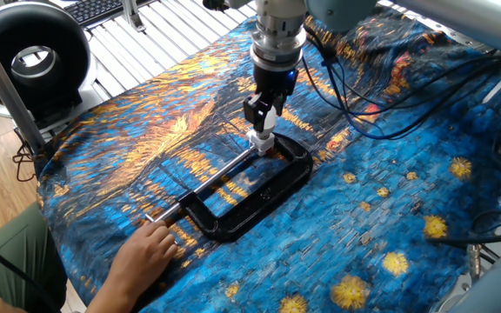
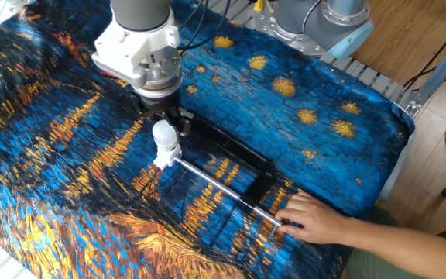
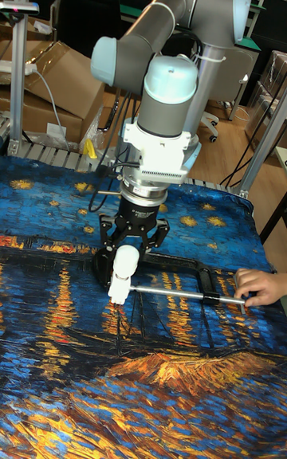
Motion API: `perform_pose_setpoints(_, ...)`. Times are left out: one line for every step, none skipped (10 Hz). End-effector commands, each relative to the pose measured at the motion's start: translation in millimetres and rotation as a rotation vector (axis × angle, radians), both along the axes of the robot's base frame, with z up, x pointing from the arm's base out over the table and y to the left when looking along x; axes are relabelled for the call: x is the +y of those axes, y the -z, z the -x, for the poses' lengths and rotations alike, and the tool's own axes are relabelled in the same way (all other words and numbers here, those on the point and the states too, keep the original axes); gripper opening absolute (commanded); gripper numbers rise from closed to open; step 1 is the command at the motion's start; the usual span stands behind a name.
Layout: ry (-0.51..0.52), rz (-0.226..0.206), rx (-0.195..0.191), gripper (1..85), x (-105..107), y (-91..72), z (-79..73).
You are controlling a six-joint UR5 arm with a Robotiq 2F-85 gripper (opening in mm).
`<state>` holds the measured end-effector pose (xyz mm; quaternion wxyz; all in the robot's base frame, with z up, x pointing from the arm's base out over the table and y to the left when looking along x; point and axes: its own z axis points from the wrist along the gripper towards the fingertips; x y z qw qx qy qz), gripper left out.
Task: Install the light bulb by rotating it
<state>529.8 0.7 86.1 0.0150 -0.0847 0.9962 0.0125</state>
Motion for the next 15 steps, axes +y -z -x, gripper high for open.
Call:
perform_pose_setpoints(-0.039,0.004,-0.016,57.3,-2.7,-1.4,-5.6)
perform_pose_setpoints(-0.045,-0.004,-0.013,57.7,-2.1,-2.9,-6.5)
perform_pose_setpoints(-0.049,-0.009,-0.005,58.0,-2.2,-5.5,-6.6)
perform_pose_setpoints(-0.056,-0.012,0.001,58.0,-1.6,-8.3,-6.4)
perform_pose_setpoints(-0.061,-0.030,0.000,58.0,3.6,-10.6,-7.2)
perform_pose_setpoints(-0.075,-0.048,0.000,58.0,9.4,-12.7,-7.2)
perform_pose_setpoints(-0.107,-0.049,0.000,58.0,10.4,-13.8,-6.9)
perform_pose_setpoints(-0.150,-0.050,0.007,58.0,11.3,-14.8,-5.0)
perform_pose_setpoints(-0.183,-0.053,0.006,58.0,13.7,-16.8,-5.5)
perform_pose_setpoints(-0.215,-0.040,0.005,58.0,12.5,-20.4,-6.3)
perform_pose_setpoints(-0.253,-0.024,0.018,57.7,8.3,-23.9,-4.3)
perform_pose_setpoints(-0.303,-0.020,0.023,57.7,4.2,-27.1,-4.1)
perform_pose_setpoints(-0.334,-0.019,0.036,58.7,0.3,-30.1,-1.6)
perform_pose_setpoints(-0.359,-0.024,0.039,59.0,0.5,-34.0,-1.7)
perform_pose_setpoints(-0.395,-0.018,0.044,59.3,-0.3,-37.6,-1.8)
